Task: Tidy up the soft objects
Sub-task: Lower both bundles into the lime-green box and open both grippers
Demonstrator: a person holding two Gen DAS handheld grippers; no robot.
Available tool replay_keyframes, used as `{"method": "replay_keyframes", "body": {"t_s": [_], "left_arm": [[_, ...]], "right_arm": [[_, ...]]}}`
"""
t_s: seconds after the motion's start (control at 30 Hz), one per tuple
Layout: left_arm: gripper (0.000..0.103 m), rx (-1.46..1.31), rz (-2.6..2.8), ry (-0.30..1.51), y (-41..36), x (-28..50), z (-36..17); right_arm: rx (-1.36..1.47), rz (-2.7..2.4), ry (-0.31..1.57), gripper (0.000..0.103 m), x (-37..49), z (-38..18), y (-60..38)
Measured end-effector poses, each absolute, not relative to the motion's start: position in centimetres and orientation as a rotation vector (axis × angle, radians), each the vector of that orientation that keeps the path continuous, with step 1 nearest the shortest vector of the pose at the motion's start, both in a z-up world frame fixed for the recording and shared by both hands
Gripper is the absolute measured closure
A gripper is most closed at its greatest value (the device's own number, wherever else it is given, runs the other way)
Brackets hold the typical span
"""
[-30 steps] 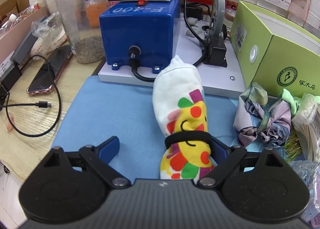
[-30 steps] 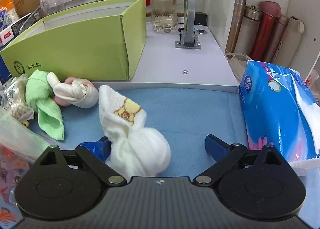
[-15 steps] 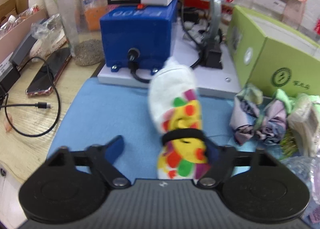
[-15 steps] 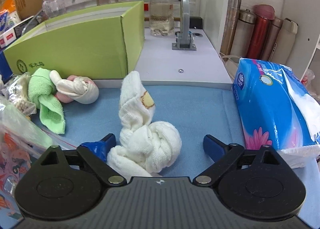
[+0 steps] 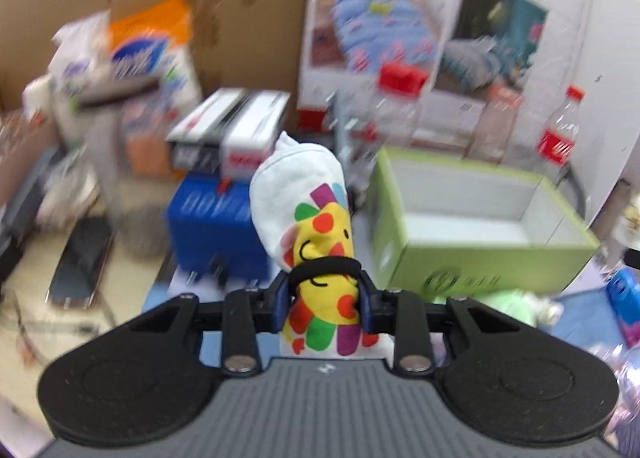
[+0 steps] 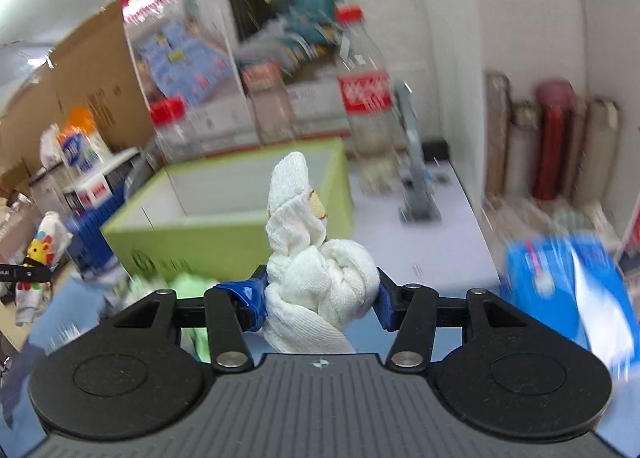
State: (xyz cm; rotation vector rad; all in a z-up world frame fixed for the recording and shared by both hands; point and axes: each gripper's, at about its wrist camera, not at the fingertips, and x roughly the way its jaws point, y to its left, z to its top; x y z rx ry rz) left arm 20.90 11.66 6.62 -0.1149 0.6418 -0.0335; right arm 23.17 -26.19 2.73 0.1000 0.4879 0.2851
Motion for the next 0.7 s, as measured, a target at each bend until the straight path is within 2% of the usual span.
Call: {"method": "replay_keyframes", "body": {"t_s": [0.17, 0.33, 0.37, 0.4, 0.43, 0.53, 0.7], "left_arm": [[0.072, -0.064, -0.111, 0.632, 7.3, 27.3, 9.4], [0.071, -0.015, -0.107, 0.663, 4.4, 32.7, 8.5], [0.068, -0.001, -0.104, 0.676, 4.1, 33.6, 7.8], [0.053, 0.016, -0.1, 0.682, 3.7, 34.3, 7.4], [0.027, 0.033, -0.088, 0.685, 3.5, 34.8, 6.9], [0.027, 0.052, -0.062, 0.673, 3.3, 35.2, 6.1], [0.027, 0.016, -0.06, 0.672, 4.2, 34.5, 6.1]], "right_arm": [[0.023, 0.326, 0.473, 0.065, 29.3, 5.6, -22.2], [-0.019, 0.356, 0.53, 0.064, 34.6, 4.9, -19.8], [-0.016, 0.368, 0.548, 0.062, 35.5, 4.4, -19.5], [-0.005, 0.376, 0.572, 0.061, 36.3, 3.8, -19.3], [0.011, 0.372, 0.611, 0.061, 37.2, 3.2, -19.0], [0.013, 0.371, 0.683, 0.056, 38.6, 1.7, -18.3], [0.052, 0.363, 0.582, 0.05, 37.5, 2.6, -19.1]]}}
